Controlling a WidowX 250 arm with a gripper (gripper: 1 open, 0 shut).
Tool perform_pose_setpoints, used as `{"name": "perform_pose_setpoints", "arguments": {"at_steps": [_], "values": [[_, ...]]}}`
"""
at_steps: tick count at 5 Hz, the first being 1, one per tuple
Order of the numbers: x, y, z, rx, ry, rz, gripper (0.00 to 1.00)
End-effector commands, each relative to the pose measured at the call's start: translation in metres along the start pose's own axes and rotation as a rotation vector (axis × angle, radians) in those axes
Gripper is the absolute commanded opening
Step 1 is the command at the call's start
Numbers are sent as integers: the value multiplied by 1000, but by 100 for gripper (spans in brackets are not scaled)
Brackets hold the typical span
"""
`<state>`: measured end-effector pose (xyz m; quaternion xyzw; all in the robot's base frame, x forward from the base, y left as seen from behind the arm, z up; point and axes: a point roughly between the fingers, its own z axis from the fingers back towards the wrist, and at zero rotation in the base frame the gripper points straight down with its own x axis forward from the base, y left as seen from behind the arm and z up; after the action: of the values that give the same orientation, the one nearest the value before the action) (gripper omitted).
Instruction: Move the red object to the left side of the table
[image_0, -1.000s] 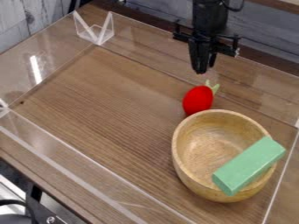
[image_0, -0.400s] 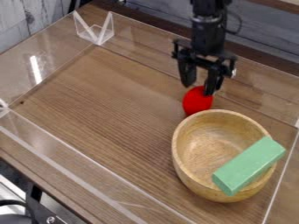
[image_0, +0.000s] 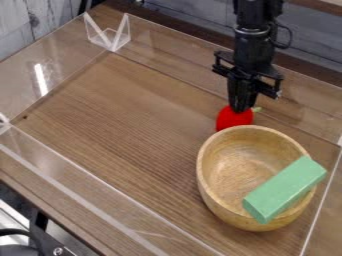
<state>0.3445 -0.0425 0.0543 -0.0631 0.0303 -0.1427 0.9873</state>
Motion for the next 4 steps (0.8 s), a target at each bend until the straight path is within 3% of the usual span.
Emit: {"name": "perform_pose_setpoints", "arguments": {"at_steps": [1,2,3,4], "values": [[1,1,61,40,-137,-89,0],[-16,19,81,68,-175,35,0],[-34,48,87,86,-188,179,0],[-46,82,89,95,-184,141,0]]}}
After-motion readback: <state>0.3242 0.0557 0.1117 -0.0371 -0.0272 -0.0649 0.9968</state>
